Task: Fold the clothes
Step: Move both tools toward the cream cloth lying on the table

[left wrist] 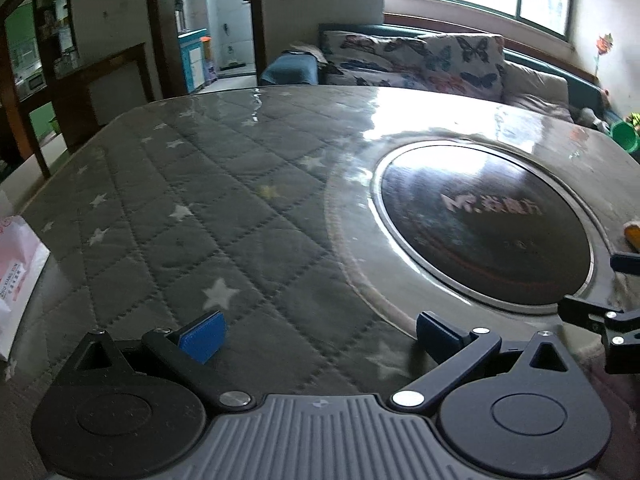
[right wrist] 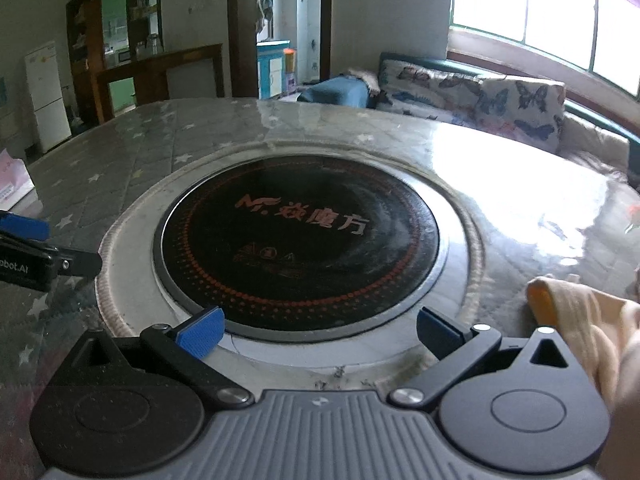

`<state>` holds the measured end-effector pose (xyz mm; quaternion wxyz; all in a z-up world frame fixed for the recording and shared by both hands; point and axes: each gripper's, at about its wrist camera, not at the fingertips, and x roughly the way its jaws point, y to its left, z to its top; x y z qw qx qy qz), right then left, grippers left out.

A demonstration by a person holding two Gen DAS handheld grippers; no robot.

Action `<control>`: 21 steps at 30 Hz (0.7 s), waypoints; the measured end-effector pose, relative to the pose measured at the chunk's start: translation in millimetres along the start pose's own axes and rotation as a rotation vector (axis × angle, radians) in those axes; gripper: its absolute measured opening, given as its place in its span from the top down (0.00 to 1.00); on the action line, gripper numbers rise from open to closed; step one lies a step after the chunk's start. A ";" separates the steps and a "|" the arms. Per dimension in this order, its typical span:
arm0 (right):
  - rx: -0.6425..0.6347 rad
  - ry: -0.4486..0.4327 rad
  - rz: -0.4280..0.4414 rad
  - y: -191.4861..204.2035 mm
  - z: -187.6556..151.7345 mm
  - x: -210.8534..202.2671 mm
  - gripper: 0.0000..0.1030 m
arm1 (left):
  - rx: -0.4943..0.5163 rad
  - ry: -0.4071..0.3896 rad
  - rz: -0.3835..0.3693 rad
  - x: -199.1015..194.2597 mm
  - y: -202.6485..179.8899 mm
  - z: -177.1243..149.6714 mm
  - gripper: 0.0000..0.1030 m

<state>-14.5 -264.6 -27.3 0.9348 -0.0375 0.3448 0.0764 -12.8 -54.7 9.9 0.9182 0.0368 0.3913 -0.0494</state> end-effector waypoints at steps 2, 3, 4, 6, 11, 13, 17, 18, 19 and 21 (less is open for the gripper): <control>-0.002 0.001 -0.008 1.4 -3.7 -4.3 0.00 | 0.020 0.002 -0.011 -2.5 -6.3 -1.3 0.00; -0.002 0.000 -0.011 1.9 -6.1 -7.5 0.00 | 0.030 0.002 -0.017 -3.9 -9.4 -2.0 0.00; 0.000 -0.002 -0.014 2.2 -8.7 -11.3 0.00 | 0.040 0.002 -0.024 -5.2 -12.5 -2.4 0.00; -0.002 -0.006 -0.025 2.9 -12.3 -18.4 0.00 | 0.057 -0.001 -0.039 -7.7 -18.8 -2.7 0.00; 0.002 -0.012 -0.064 4.4 -21.1 -38.3 0.00 | 0.098 -0.010 -0.073 -14.8 -33.5 -4.5 0.00; -0.002 -0.017 -0.074 5.5 -24.8 -45.5 0.00 | 0.116 -0.015 -0.085 -17.9 -39.5 -5.5 0.00; -0.003 -0.021 -0.101 8.3 -30.8 -58.8 0.00 | 0.147 -0.021 -0.106 -23.9 -48.5 -8.2 0.00; 0.001 -0.024 -0.105 8.4 -32.2 -62.3 0.00 | 0.154 -0.022 -0.110 -25.2 -50.6 -8.9 0.00; 0.006 -0.027 -0.108 8.5 -33.5 -65.8 0.00 | 0.162 -0.024 -0.115 -26.5 -52.8 -9.5 0.00; 0.017 -0.033 -0.113 8.0 -36.2 -73.3 0.00 | 0.177 -0.028 -0.123 -28.1 -57.6 -10.9 0.00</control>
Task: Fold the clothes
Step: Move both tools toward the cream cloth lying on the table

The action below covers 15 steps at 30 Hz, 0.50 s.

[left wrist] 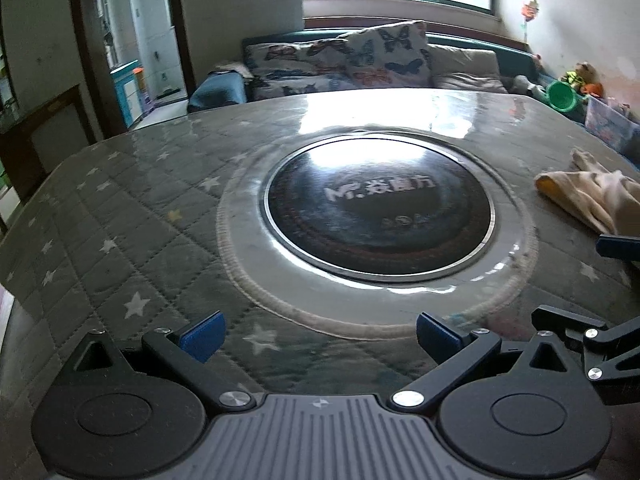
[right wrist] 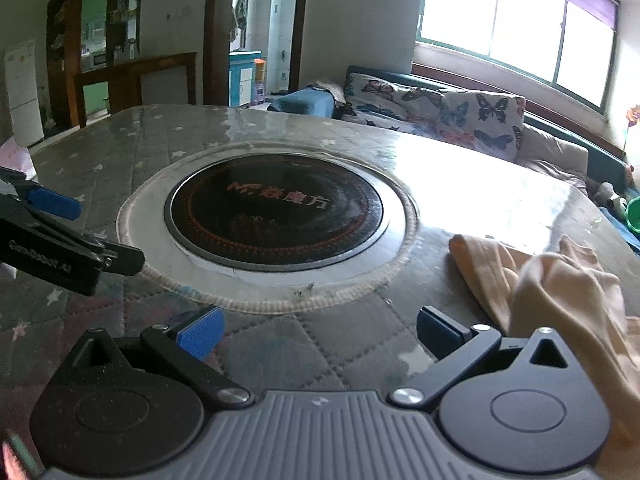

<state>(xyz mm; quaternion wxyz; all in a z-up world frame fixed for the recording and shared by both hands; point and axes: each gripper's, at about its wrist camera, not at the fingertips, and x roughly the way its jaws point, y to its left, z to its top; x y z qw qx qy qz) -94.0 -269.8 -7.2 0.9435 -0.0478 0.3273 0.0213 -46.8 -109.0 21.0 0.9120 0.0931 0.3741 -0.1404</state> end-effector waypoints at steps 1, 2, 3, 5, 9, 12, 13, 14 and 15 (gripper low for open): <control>0.007 -0.001 -0.001 -1.4 -0.9 -3.4 0.00 | 0.007 -0.001 -0.006 -1.5 -2.3 -0.4 0.00; 0.015 -0.002 -0.001 -2.7 -1.7 -6.1 0.00 | 0.013 -0.002 -0.013 -2.8 -4.6 -0.8 0.00; 0.024 -0.004 -0.002 -4.2 -2.5 -8.7 0.00 | 0.018 -0.003 -0.019 -3.7 -6.9 -1.0 0.00; 0.036 -0.007 -0.007 -6.6 -4.7 -14.1 0.00 | 0.030 -0.005 -0.030 -4.9 -11.2 -1.2 0.00; 0.053 -0.005 -0.022 -10.1 -11.3 -23.7 0.00 | 0.055 -0.007 -0.052 -8.1 -20.7 -2.0 0.00; 0.071 0.003 -0.032 -13.1 -18.0 -30.7 0.00 | 0.078 -0.010 -0.070 -11.1 -28.7 -2.8 0.00; 0.079 0.006 -0.034 -14.5 -20.2 -32.7 0.00 | 0.085 -0.010 -0.075 -11.9 -31.5 -2.9 0.00; 0.087 0.008 -0.038 -16.5 -22.7 -35.3 0.00 | 0.092 -0.009 -0.082 -12.3 -34.1 -2.8 0.00; 0.096 0.009 -0.042 -18.5 -25.2 -37.7 0.00 | 0.098 -0.008 -0.089 -12.4 -36.5 -2.7 0.00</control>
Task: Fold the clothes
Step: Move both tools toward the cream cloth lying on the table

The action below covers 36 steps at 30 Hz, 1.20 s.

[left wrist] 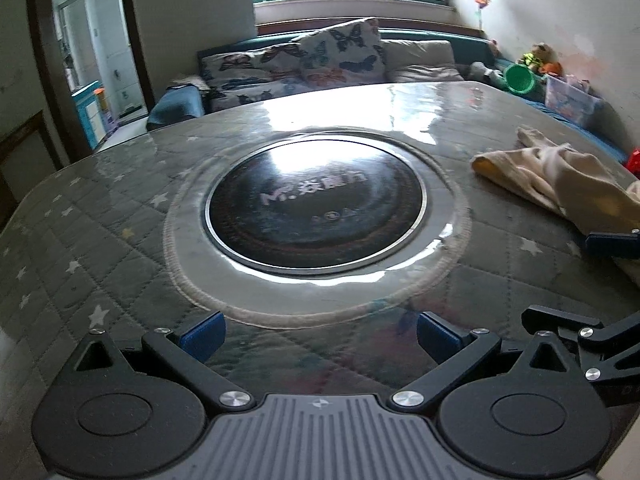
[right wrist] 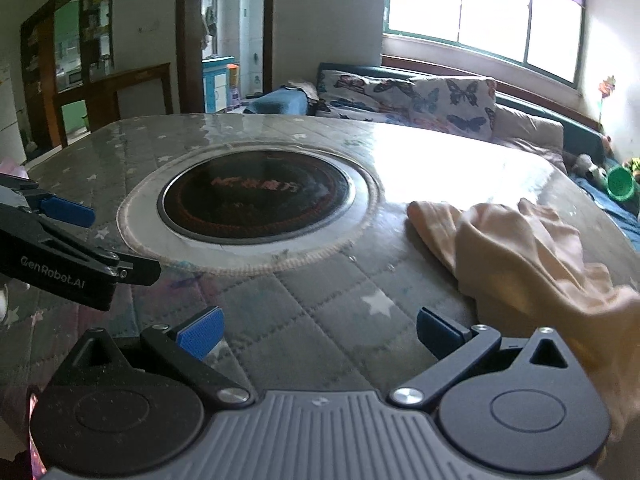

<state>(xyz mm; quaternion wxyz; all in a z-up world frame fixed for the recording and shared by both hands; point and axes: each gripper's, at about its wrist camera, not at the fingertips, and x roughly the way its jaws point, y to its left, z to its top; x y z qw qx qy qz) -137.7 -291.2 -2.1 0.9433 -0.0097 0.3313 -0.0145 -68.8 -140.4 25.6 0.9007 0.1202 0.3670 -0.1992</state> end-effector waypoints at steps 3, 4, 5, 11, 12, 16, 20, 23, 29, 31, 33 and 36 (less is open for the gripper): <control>0.026 0.005 -0.013 -6.4 -5.5 -6.6 0.00 | 0.023 0.001 -0.021 -0.8 -8.4 1.0 0.00; 0.033 0.005 -0.017 -8.4 -7.7 -9.1 0.00 | 0.030 0.001 -0.029 -1.7 -11.5 1.4 0.00; 0.038 0.006 -0.020 -9.9 -9.7 -11.3 0.00 | 0.039 0.001 -0.036 -2.5 -14.7 1.8 0.00; 0.047 0.017 -0.051 -14.0 -23.1 -24.6 0.00 | 0.092 0.004 -0.082 -5.3 -33.1 1.7 0.00; 0.048 0.020 -0.055 -14.8 -25.2 -26.7 0.00 | 0.099 0.007 -0.088 -5.4 -35.7 1.4 0.00; 0.059 0.027 -0.068 -18.7 -32.4 -34.6 0.00 | 0.124 0.014 -0.117 -7.1 -44.6 0.6 0.00; 0.070 0.033 -0.079 -20.9 -38.6 -41.3 0.00 | 0.148 0.013 -0.139 -10.3 -51.5 0.7 0.00; 0.077 0.037 -0.091 -21.7 -43.3 -45.2 0.00 | 0.158 0.013 -0.164 -13.5 -54.9 0.9 0.00; 0.087 0.045 -0.105 -22.5 -49.0 -50.1 0.00 | 0.177 0.014 -0.192 -16.4 -60.4 1.4 0.00; 0.088 0.046 -0.111 -21.8 -49.1 -53.1 0.00 | 0.182 0.011 -0.196 -17.5 -61.9 1.8 0.00; 0.092 0.045 -0.115 -22.7 -49.9 -55.1 0.00 | 0.187 0.010 -0.201 -18.9 -63.0 2.6 0.00; 0.096 0.042 -0.120 -23.7 -49.5 -57.0 0.00 | 0.195 0.009 -0.204 -19.9 -65.3 4.7 0.00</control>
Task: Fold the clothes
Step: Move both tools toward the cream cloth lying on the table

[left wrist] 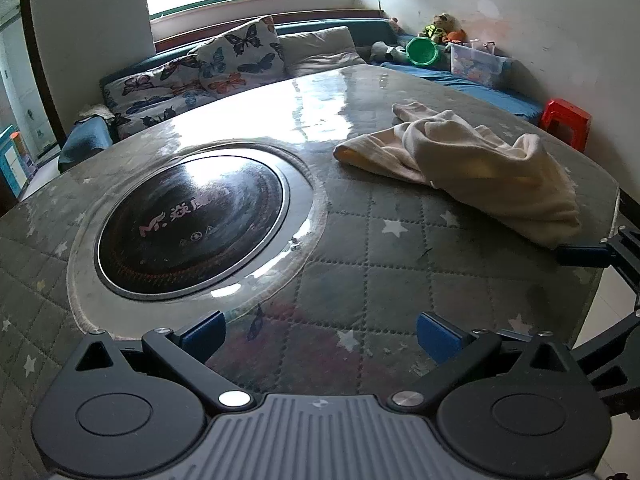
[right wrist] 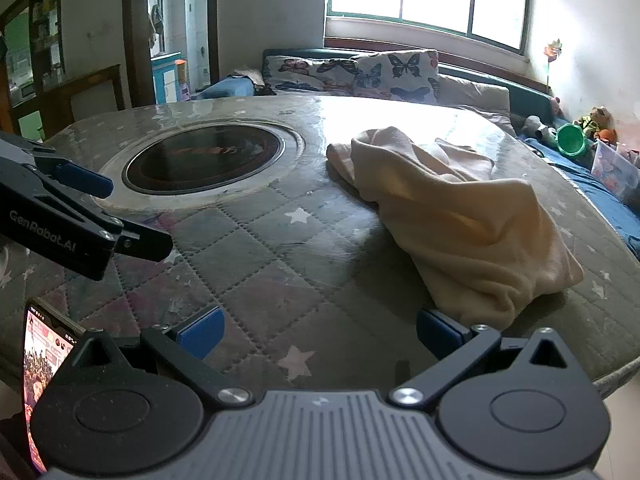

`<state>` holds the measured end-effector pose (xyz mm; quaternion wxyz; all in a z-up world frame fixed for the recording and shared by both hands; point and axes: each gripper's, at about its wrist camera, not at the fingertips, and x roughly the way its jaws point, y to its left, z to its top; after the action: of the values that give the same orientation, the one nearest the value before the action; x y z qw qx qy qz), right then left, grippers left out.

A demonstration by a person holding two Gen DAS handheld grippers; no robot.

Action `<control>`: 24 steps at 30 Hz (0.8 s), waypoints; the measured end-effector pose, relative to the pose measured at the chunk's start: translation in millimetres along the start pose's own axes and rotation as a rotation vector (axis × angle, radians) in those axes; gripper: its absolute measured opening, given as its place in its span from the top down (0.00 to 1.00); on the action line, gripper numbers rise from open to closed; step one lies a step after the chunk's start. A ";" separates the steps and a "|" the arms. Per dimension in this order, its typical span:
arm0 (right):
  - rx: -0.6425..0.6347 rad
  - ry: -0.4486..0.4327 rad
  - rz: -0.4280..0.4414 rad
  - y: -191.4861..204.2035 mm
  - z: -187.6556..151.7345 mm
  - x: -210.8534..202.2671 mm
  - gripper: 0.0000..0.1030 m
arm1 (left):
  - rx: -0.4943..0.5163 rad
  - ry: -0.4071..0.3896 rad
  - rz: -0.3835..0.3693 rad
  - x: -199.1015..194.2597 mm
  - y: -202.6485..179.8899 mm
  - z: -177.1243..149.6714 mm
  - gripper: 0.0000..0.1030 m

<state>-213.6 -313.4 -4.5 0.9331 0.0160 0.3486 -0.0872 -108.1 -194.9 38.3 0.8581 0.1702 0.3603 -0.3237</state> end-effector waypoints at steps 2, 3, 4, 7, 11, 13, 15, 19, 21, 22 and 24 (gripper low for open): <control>0.001 -0.004 -0.004 -1.3 0.4 -1.5 0.00 | 0.006 -0.002 -0.001 -0.3 -1.2 1.6 0.00; 0.002 -0.006 -0.007 -2.0 0.6 -2.0 0.00 | 0.008 -0.003 -0.001 -0.4 -1.8 2.5 0.00; 0.003 -0.008 -0.010 -2.6 0.8 -2.5 0.00 | 0.010 -0.004 -0.002 -0.6 -2.4 3.3 0.00; 0.006 -0.012 -0.013 -4.4 1.5 -3.8 0.00 | 0.014 -0.005 -0.003 -1.1 -3.7 5.0 0.00; 0.007 -0.017 -0.017 -5.4 2.1 -5.8 0.00 | 0.011 -0.006 0.001 -3.1 -4.3 5.1 0.00; 0.006 -0.019 -0.015 -5.6 2.0 -7.0 0.00 | 0.009 -0.008 0.001 -5.2 -4.3 4.5 0.00; 0.002 -0.023 -0.013 -5.8 2.5 -8.0 0.00 | 0.007 -0.011 0.001 -6.7 -4.0 4.0 0.00; -0.002 -0.034 -0.020 -5.8 3.8 -10.8 0.00 | 0.005 -0.013 0.003 -7.0 -4.4 3.8 0.00; -0.001 -0.038 -0.023 -6.1 4.7 -12.4 0.00 | 0.006 -0.016 -0.001 -7.4 -4.9 4.5 0.00; -0.001 -0.040 -0.026 -6.3 5.4 -13.1 0.00 | 0.006 -0.017 -0.003 -7.3 -5.0 5.2 0.00; 0.000 -0.044 -0.030 -7.2 6.8 -14.0 0.00 | 0.008 -0.018 -0.006 -6.5 -5.2 6.7 0.00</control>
<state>-220.9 -319.0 10.1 0.9391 0.0090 0.3282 -0.1014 -111.7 -199.5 47.4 0.8597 0.1696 0.3519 -0.3291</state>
